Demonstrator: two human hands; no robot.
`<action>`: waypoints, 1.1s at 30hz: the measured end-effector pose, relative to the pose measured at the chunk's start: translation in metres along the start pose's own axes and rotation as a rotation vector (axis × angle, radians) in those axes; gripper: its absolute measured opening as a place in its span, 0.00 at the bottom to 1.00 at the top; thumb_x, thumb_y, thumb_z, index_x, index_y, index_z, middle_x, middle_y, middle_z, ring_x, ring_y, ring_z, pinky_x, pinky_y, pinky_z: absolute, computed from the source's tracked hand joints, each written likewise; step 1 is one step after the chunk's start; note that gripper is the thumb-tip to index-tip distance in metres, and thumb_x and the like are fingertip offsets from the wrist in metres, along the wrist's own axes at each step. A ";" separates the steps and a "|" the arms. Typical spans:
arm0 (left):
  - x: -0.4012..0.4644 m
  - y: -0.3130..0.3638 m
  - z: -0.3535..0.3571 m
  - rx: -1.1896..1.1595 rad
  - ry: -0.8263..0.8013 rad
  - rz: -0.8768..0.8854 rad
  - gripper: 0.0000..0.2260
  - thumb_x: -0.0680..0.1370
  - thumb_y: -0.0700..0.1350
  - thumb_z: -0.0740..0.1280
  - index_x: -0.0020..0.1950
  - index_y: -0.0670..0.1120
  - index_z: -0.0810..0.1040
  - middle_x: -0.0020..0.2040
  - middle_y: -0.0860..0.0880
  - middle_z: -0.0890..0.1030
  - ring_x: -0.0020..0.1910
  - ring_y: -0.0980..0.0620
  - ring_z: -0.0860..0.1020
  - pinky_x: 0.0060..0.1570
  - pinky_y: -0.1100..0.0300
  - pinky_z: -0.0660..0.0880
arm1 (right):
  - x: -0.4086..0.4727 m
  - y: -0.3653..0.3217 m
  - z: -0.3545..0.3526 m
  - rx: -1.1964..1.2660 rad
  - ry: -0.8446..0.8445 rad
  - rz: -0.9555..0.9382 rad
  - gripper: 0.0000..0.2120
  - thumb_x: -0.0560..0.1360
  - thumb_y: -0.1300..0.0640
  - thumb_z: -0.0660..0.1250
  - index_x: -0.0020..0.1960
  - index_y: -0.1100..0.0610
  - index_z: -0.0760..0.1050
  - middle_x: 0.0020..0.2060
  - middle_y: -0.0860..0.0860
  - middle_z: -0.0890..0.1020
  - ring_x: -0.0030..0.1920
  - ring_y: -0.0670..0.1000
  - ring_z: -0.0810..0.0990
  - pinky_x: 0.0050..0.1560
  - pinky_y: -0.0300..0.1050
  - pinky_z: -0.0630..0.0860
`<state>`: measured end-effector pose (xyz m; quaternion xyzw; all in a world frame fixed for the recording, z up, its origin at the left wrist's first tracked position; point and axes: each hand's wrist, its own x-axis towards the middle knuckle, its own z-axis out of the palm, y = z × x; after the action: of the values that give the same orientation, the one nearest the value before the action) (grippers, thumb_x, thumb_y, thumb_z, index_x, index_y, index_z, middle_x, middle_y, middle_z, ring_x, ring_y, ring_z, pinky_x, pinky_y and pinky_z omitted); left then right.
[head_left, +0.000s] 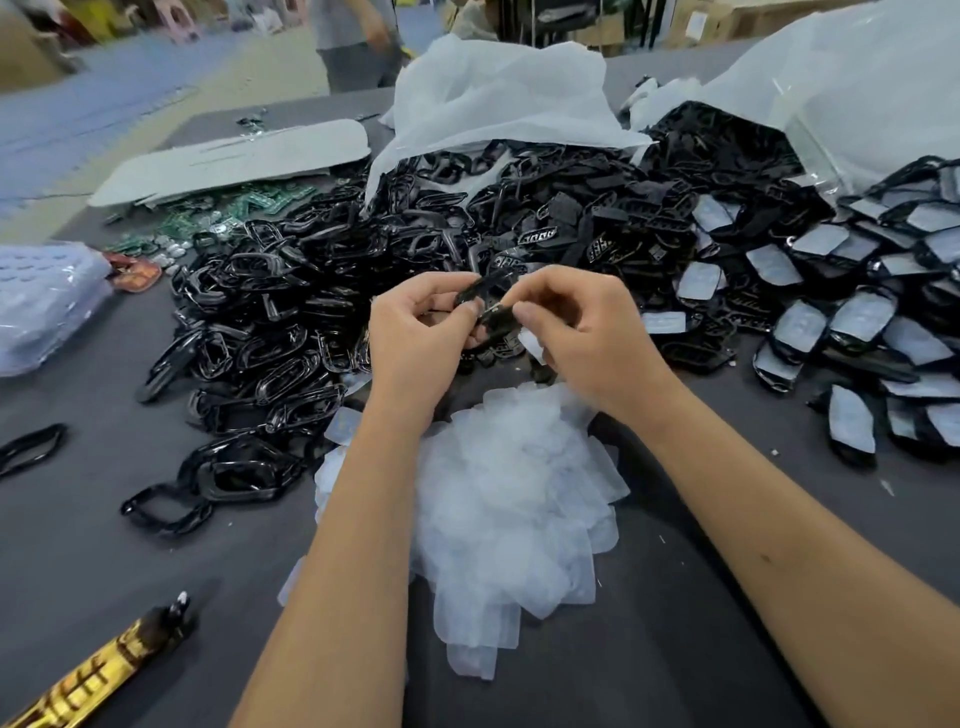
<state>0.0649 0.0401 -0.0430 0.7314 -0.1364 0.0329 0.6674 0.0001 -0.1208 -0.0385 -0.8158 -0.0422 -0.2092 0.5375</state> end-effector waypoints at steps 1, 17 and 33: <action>0.000 0.000 0.001 -0.009 -0.020 -0.003 0.11 0.77 0.31 0.70 0.53 0.45 0.85 0.37 0.50 0.86 0.32 0.55 0.83 0.35 0.64 0.78 | -0.003 0.004 -0.001 0.060 0.063 0.009 0.03 0.80 0.65 0.70 0.50 0.60 0.83 0.31 0.42 0.80 0.28 0.44 0.76 0.33 0.39 0.73; -0.005 -0.003 0.005 -0.184 -0.171 -0.080 0.12 0.78 0.31 0.69 0.52 0.47 0.86 0.43 0.45 0.87 0.35 0.51 0.84 0.40 0.63 0.80 | -0.005 0.020 0.001 0.363 0.267 0.101 0.04 0.77 0.63 0.76 0.47 0.64 0.83 0.32 0.53 0.82 0.29 0.50 0.79 0.28 0.42 0.78; -0.002 -0.008 0.006 -0.225 -0.090 -0.084 0.10 0.77 0.32 0.72 0.55 0.42 0.86 0.43 0.43 0.87 0.38 0.51 0.85 0.43 0.62 0.81 | -0.008 0.012 0.005 0.117 0.039 0.037 0.17 0.74 0.66 0.66 0.62 0.56 0.79 0.33 0.50 0.78 0.31 0.44 0.72 0.35 0.36 0.70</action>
<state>0.0643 0.0351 -0.0523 0.6577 -0.1384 -0.0432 0.7392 -0.0025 -0.1205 -0.0540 -0.7793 -0.0289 -0.2122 0.5889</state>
